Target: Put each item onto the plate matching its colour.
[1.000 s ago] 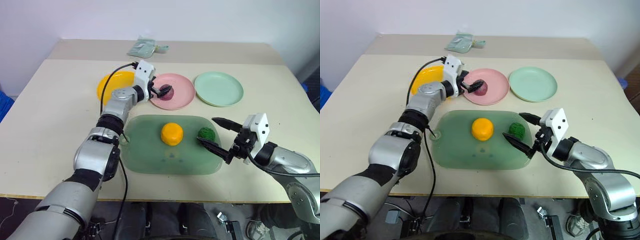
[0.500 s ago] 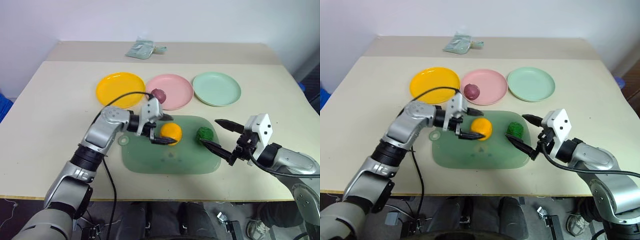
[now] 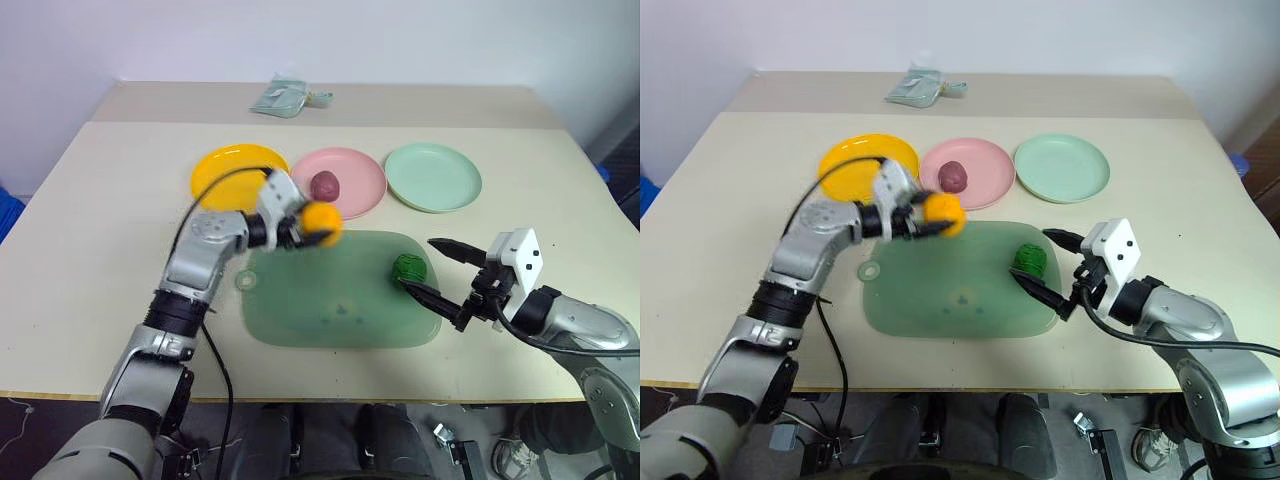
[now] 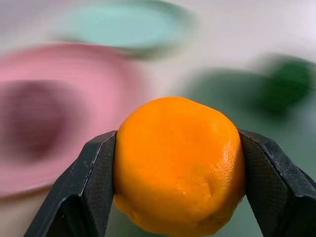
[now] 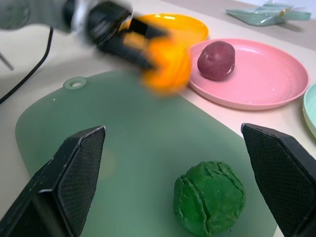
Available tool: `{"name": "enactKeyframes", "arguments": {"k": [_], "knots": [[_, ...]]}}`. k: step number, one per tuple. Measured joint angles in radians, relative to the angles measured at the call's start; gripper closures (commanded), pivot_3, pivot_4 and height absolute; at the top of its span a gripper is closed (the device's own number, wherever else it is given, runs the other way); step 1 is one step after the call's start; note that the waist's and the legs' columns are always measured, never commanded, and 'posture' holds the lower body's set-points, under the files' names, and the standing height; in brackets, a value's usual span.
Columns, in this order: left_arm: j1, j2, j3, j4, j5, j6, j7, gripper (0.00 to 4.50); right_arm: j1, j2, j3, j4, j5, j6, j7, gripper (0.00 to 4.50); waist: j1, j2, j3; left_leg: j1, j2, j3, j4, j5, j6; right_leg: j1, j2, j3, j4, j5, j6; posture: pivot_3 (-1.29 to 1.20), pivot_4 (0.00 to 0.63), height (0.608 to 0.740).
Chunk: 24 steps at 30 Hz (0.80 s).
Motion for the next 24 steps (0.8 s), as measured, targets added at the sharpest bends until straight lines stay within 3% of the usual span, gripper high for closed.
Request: {"name": "enactKeyframes", "arguments": {"k": [3, 6, 8, 10, 16, 20, 24], "knots": [[-0.077, 0.027, 0.087, 0.144, 0.033, 0.000, 0.184, 1.52, -0.012, 0.008, 0.015, 0.022, -0.007, -0.004, 0.005, 0.00, 0.000, 0.000, 0.000, 0.000, 0.000, 0.000, -0.001, 0.000, 0.000, 0.000, 0.000, 0.000, 0.002, 0.000, 0.000, 0.00, 0.150, 0.740], [-0.099, 0.034, 0.117, 0.280, 0.052, -0.013, 0.255, 1.52, -0.036, 0.017, 0.043, 0.041, -0.024, -0.014, 0.007, 0.00, 0.003, 0.000, 0.000, 0.000, -0.001, 0.000, 0.000, 0.000, 0.000, 0.000, 0.000, -0.001, 0.002, 0.000, 0.000, 0.00, 0.150, 0.740], [-0.099, 0.026, 0.119, 0.348, 0.053, -0.038, 0.256, 0.52, -0.052, 0.019, 0.054, 0.053, -0.030, -0.015, 0.006, 0.00, 0.006, -0.001, 0.001, -0.001, -0.001, 0.000, 0.000, 0.000, 0.000, 0.000, 0.000, -0.001, 0.002, 0.000, 0.000, 0.00, 0.150, 0.740], [-0.131, 0.024, 0.118, 0.400, 0.054, -0.060, 0.247, 0.04, -0.075, 0.019, 0.055, 0.078, -0.029, 0.002, -0.003, 0.00, 0.011, -0.002, 0.000, -0.001, -0.001, 0.001, 0.000, 0.000, 0.000, 0.001, 0.000, -0.001, 0.002, 0.000, 0.000, 0.00, 0.150, 0.740], [-0.156, 0.033, 0.115, 0.452, 0.075, -0.146, 0.276, 0.04, -0.076, 0.011, 0.052, 0.093, -0.038, 0.027, -0.012, 0.00, 0.013, -0.002, 0.000, -0.001, -0.001, 0.001, -0.001, 0.000, -0.001, 0.000, 0.000, -0.001, 0.002, 0.000, 0.000, 0.00, 0.150, 0.740], [-0.063, 0.054, 0.146, 0.276, 0.024, -0.200, 0.185, 0.04, -0.052, 0.001, 0.061, 0.095, -0.083, 0.017, -0.012, 0.00, 0.010, -0.002, 0.000, -0.001, 0.000, 0.001, -0.001, 0.000, -0.001, -0.001, 0.000, -0.001, 0.002, 0.000, 0.000, 0.00, 0.150, 0.740], [0.194, 0.127, 0.086, -0.175, -0.148, -0.113, -0.117, 0.04, -0.062, -0.003, 0.097, 0.150, -0.159, -0.013, -0.016, 0.00, -0.005, -0.001, 0.000, 0.000, 0.000, 0.001, -0.001, 0.001, -0.002, 0.000, -0.001, 0.000, 0.001, 0.000, 0.000, 0.00, 0.150, 0.740]]}}
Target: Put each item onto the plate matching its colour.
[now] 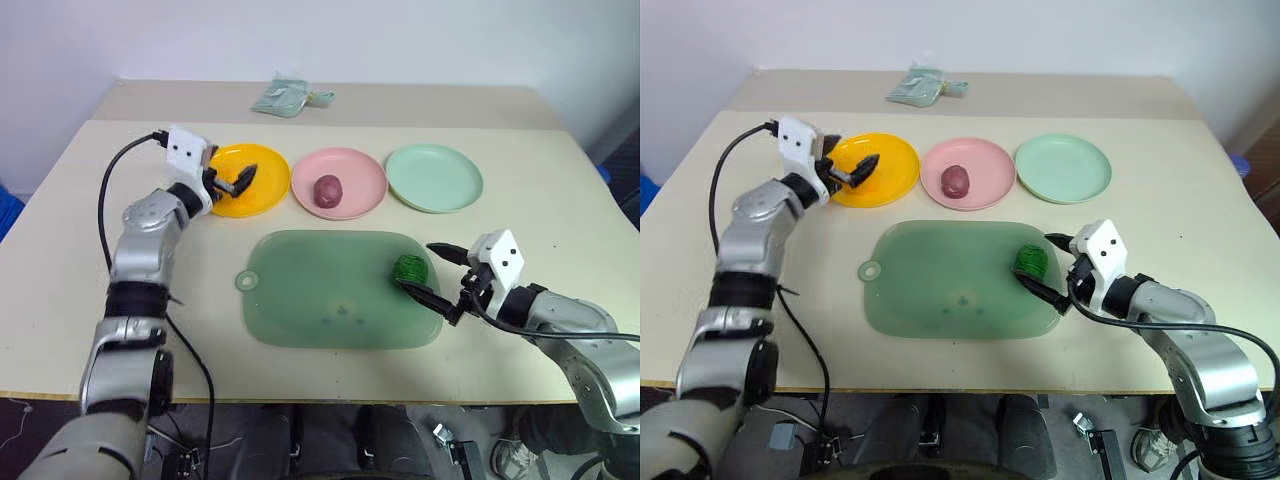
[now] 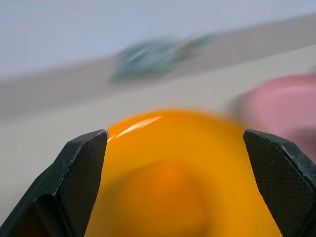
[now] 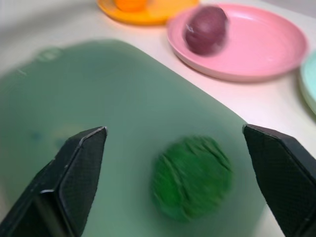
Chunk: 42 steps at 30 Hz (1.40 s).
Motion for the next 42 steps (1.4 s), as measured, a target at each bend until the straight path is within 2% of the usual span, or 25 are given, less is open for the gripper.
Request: {"name": "enactKeyframes", "arguments": {"k": [1, 3, 5, 8, 11, 13, 14, 17, 20, 24, 26, 27, 29, 30, 35, 38, 42], "knots": [[0.052, 0.012, -0.031, -0.088, -0.042, 0.035, -0.069, 0.04, -0.001, 0.001, 0.005, 0.024, -0.017, -0.004, -0.002, 0.00, -0.001, 0.001, 0.000, 0.000, 0.000, 0.000, 0.000, 0.000, 0.000, 0.000, 0.000, 0.000, 0.000, 0.000, 0.000, 0.00, 0.150, 0.740], [0.186, 0.095, -0.121, -0.281, -0.084, 0.090, -0.195, 0.04, -0.028, 0.008, 0.043, 0.082, -0.067, -0.026, -0.010, 0.00, -0.005, 0.001, 0.000, 0.001, 0.001, 0.000, 0.000, 0.001, -0.001, 0.000, 0.000, 0.000, -0.001, 0.000, 0.000, 0.00, 0.150, 0.740], [0.263, 0.135, -0.188, -0.379, -0.085, 0.114, -0.261, 0.04, -0.047, 0.019, 0.069, 0.132, -0.106, -0.036, -0.018, 0.00, -0.002, 0.002, 0.000, 0.001, 0.001, 0.000, 0.000, 0.001, -0.002, 0.000, 0.001, 0.001, -0.002, 0.000, -0.001, 0.00, 0.150, 0.740], [0.317, 0.147, -0.214, -0.452, -0.092, 0.140, -0.280, 0.00, -0.071, 0.034, 0.094, 0.171, -0.133, -0.052, -0.018, 0.87, 0.005, 0.002, 0.000, 0.001, 0.001, 0.000, 0.000, 0.001, -0.002, 0.000, 0.001, 0.001, -0.001, 0.000, -0.001, 0.00, 0.150, 0.740], [0.333, 0.140, -0.213, -0.503, -0.108, 0.165, -0.261, 0.00, -0.093, 0.058, 0.098, 0.172, -0.135, -0.062, -0.016, 2.26, 0.005, 0.002, 0.000, 0.001, 0.001, -0.001, 0.000, 0.001, -0.002, 0.000, 0.000, 0.001, -0.001, 0.000, -0.001, 0.00, 0.150, 0.740], [0.347, 0.134, -0.210, -0.521, -0.109, 0.179, -0.240, 0.00, -0.111, 0.061, 0.098, 0.174, -0.135, -0.068, -0.014, 2.46, 0.004, 0.003, 0.000, 0.001, 0.001, -0.001, 0.000, 0.001, -0.002, 0.000, 0.001, 0.001, -0.001, 0.000, -0.001, 0.00, 0.150, 0.740], [0.355, 0.127, -0.205, -0.523, -0.109, 0.182, -0.228, 0.00, -0.126, 0.070, 0.097, 0.184, -0.136, -0.068, -0.018, 2.46, 0.003, 0.002, 0.000, 0.001, 0.001, -0.001, 0.000, 0.001, -0.002, 0.000, 0.001, 0.001, -0.001, 0.000, -0.001, 0.00, 0.150, 0.740], [0.375, 0.074, -0.179, -0.533, -0.107, 0.191, -0.142, 0.00, -0.303, 0.154, 0.101, 0.335, -0.198, -0.102, -0.125, 2.46, -0.005, 0.003, 0.000, 0.001, 0.001, 0.000, 0.000, 0.001, -0.002, -0.001, 0.001, 0.002, 0.000, 0.000, -0.001, 0.00, 0.150, 0.740], [0.379, 0.034, -0.146, -0.537, -0.104, 0.201, -0.051, 0.00, -0.540, 0.218, 0.102, 0.614, -0.305, -0.159, -0.285, 2.46, -0.005, 0.003, 0.000, 0.000, 0.000, 0.000, 0.000, 0.002, -0.002, -0.003, 0.001, 0.002, 0.001, 0.000, -0.001, 0.00, 0.150, 0.740], [0.385, 0.005, -0.131, -0.546, -0.104, 0.222, 0.018, 0.00, -0.771, 0.290, 0.097, 1.004, -0.377, -0.269, -0.417, 2.46, -0.004, 0.003, 0.000, -0.001, 0.000, 0.001, -0.003, 0.002, -0.002, -0.004, 0.001, 0.001, 0.002, 0.000, -0.001, 0.00, 0.150, 0.740], [0.396, -0.001, -0.131, -0.560, -0.104, 0.228, 0.039, 0.00, -0.865, 0.312, 0.097, 1.201, -0.400, -0.340, -0.454, 1.42, -0.006, 0.003, 0.000, -0.001, 0.000, 0.001, -0.003, 0.002, -0.002, -0.004, 0.001, 0.001, 0.001, 0.000, -0.001, 0.00, 0.150, 0.740], [0.402, -0.002, -0.132, -0.569, -0.104, 0.233, 0.046, 0.00, -0.893, 0.317, 0.096, 1.265, -0.409, -0.368, -0.466, 1.07, -0.006, 0.003, 0.000, -0.001, 0.000, 0.001, -0.003, 0.002, -0.002, -0.004, 0.001, 0.001, 0.001, 0.000, -0.001, 0.00, 0.150, 0.740], [0.417, -0.003, -0.132, -0.591, -0.104, 0.239, 0.065, 0.00, -0.935, 0.325, 0.087, 1.367, -0.414, -0.428, -0.477, 0.04, -0.009, 0.003, 0.000, -0.001, 0.000, 0.001, -0.003, 0.002, -0.003, -0.004, 0.001, 0.001, 0.001, 0.000, -0.001, 0.00, 0.150, 0.740], [0.424, -0.006, -0.131, -0.600, -0.104, 0.240, 0.075, 0.00, -0.945, 0.325, 0.082, 1.396, -0.418, -0.460, -0.478, 0.04, -0.011, 0.003, 0.000, -0.001, 0.000, 0.001, -0.003, 0.002, -0.003, -0.004, 0.001, 0.001, 0.001, 0.000, -0.001, 0.00, 0.150, 0.740], [0.439, -0.023, -0.108, -0.613, -0.086, 0.236, 0.143, 0.00, -0.902, 0.291, 0.090, 1.341, -0.447, -0.591, -0.402, 0.04, -0.021, 0.004, 0.001, -0.001, 0.000, 0.000, -0.003, 0.002, -0.003, -0.004, 0.001, 0.001, 0.001, 0.000, -0.001, 0.00, 0.150, 0.740], [0.455, -0.006, -0.024, -0.584, -0.068, 0.213, 0.187, 0.00, -0.761, 0.235, 0.069, 1.117, -0.365, -0.603, -0.218, 0.04, -0.022, 0.004, 0.001, -0.001, 0.001, 0.000, -0.004, 0.002, -0.003, -0.003, 0.002, 0.001, 0.001, 0.000, -0.001, 0.00, 0.150, 0.740], [0.528, 0.054, 0.122, -0.516, -0.063, 0.169, 0.189, 0.00, -0.490, 0.086, 0.048, 0.784, -0.201, -0.478, 0.080, 0.04, -0.018, 0.004, 0.001, -0.001, 0.001, 0.000, -0.004, 0.002, -0.003, -0.003, 0.001, 0.001, 0.000, 0.000, -0.001, 0.00, 0.150, 0.740]]}}
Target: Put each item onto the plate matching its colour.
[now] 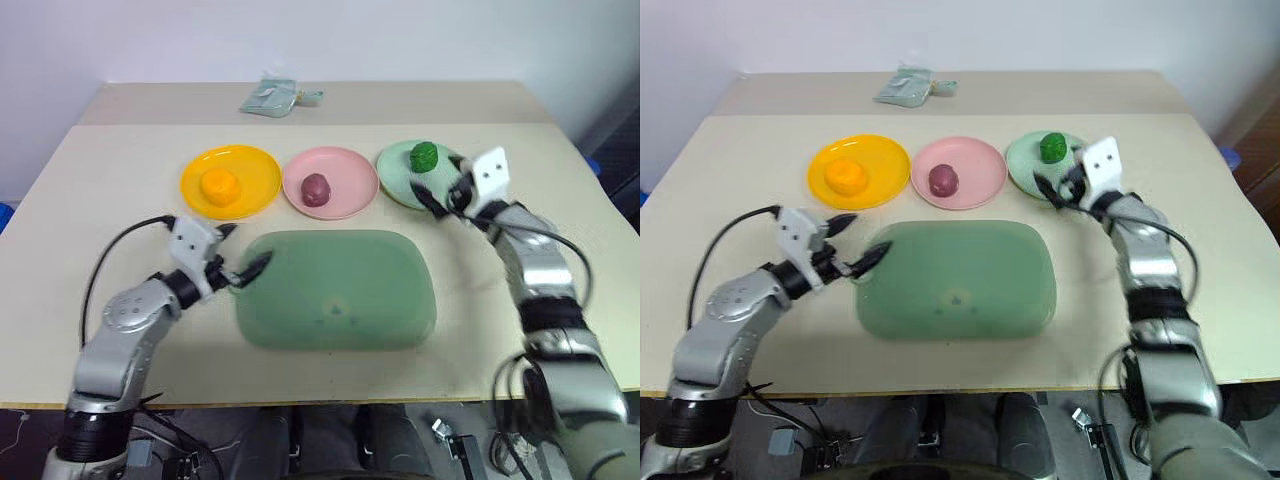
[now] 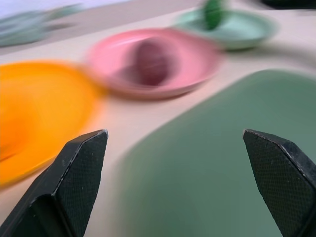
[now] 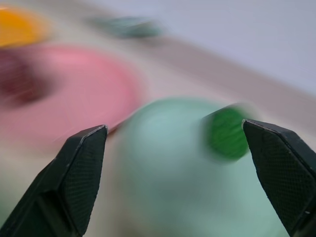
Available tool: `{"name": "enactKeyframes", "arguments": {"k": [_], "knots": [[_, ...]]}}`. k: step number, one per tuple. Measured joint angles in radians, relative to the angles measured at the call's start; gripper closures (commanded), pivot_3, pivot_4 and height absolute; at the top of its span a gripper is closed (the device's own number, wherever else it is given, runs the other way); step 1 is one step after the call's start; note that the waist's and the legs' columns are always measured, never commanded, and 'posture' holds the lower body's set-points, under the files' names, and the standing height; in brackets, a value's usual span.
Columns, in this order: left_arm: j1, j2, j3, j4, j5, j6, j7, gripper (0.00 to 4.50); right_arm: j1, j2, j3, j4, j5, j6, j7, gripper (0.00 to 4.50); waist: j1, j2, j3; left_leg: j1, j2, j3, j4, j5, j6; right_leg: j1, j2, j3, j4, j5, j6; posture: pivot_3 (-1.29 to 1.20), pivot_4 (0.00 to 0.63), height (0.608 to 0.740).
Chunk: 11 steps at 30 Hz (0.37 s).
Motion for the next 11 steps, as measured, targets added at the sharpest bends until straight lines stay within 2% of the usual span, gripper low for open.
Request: {"name": "enactKeyframes", "arguments": {"k": [2, 5, 11], "knots": [[0.063, 0.039, 0.080, 0.042, 0.000, -0.026, -0.019, 0.00, 0.126, -0.078, -0.028, -0.111, 0.078, 0.085, 0.111, 0.04, -0.001, 0.000, 0.000, 0.000, 0.000, 0.000, 0.000, 0.000, 0.000, 0.000, 0.000, 0.000, -0.001, 0.000, 0.000, 0.00, 0.150, 0.740], [0.144, 0.063, 0.153, 0.068, -0.001, -0.065, -0.049, 0.00, 0.234, -0.145, -0.085, -0.186, 0.141, 0.162, 0.189, 0.04, -0.003, 0.000, 0.000, 0.002, 0.001, 0.001, 0.001, -0.001, 0.000, 0.001, -0.001, 0.001, -0.002, 0.000, 0.000, 0.00, 0.150, 0.740], [0.265, 0.060, 0.234, 0.074, -0.019, -0.084, -0.072, 0.00, 0.293, -0.166, -0.135, -0.183, 0.144, 0.192, 0.211, 0.04, -0.001, 0.000, 0.000, 0.002, 0.001, 0.000, 0.001, -0.001, 0.000, 0.001, -0.006, 0.002, -0.002, 0.000, -0.001, 0.00, 0.150, 0.740]]}}
